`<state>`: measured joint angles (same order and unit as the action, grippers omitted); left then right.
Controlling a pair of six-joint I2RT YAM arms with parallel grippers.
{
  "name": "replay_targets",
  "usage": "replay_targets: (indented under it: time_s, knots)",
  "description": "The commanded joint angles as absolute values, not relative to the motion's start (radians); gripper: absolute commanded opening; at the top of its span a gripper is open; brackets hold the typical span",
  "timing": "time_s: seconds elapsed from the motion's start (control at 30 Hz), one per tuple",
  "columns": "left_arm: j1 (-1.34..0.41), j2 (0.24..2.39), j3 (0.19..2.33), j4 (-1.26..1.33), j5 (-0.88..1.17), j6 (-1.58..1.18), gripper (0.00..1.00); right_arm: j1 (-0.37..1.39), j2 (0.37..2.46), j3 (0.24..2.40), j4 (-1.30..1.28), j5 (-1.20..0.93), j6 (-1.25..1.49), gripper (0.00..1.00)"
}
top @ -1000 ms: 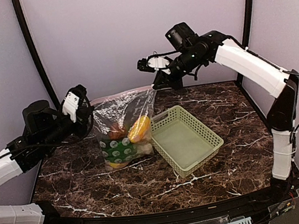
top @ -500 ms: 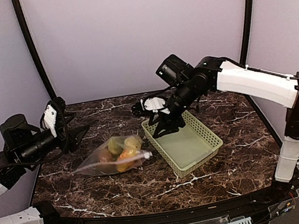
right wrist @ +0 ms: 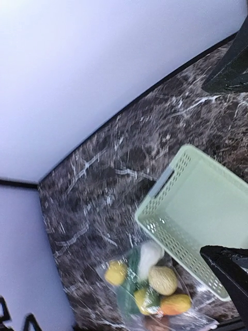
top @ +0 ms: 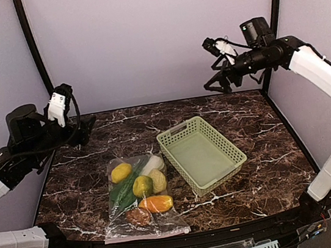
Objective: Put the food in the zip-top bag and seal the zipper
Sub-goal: Reset both arms
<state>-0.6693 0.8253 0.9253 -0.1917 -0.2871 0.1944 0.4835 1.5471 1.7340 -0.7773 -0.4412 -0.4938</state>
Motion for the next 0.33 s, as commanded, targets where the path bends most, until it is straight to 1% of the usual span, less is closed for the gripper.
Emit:
replay_targets:
  time_s: [0.0, 0.13, 0.2, 0.3]
  knots:
    - [-0.661, 0.950, 1.022, -0.196, -0.554, 0.183, 0.99, 0.273, 1.445, 1.609, -0.571, -0.470, -0.250, 0.99]
    - [-0.637, 1.045, 1.115, -0.254, -0.616, 0.153, 0.99, 0.166, 1.314, 1.393, -0.350, -0.270, -0.124, 0.99]
    - [-0.625, 1.072, 1.134, -0.265, -0.621, 0.135, 0.99, 0.135, 1.287, 1.322, -0.301, -0.265, -0.148, 0.99]
    - [-0.619, 1.063, 1.082, -0.200, -0.593, 0.121, 0.99, 0.115, 1.279, 1.245, -0.269, -0.276, -0.142, 0.99]
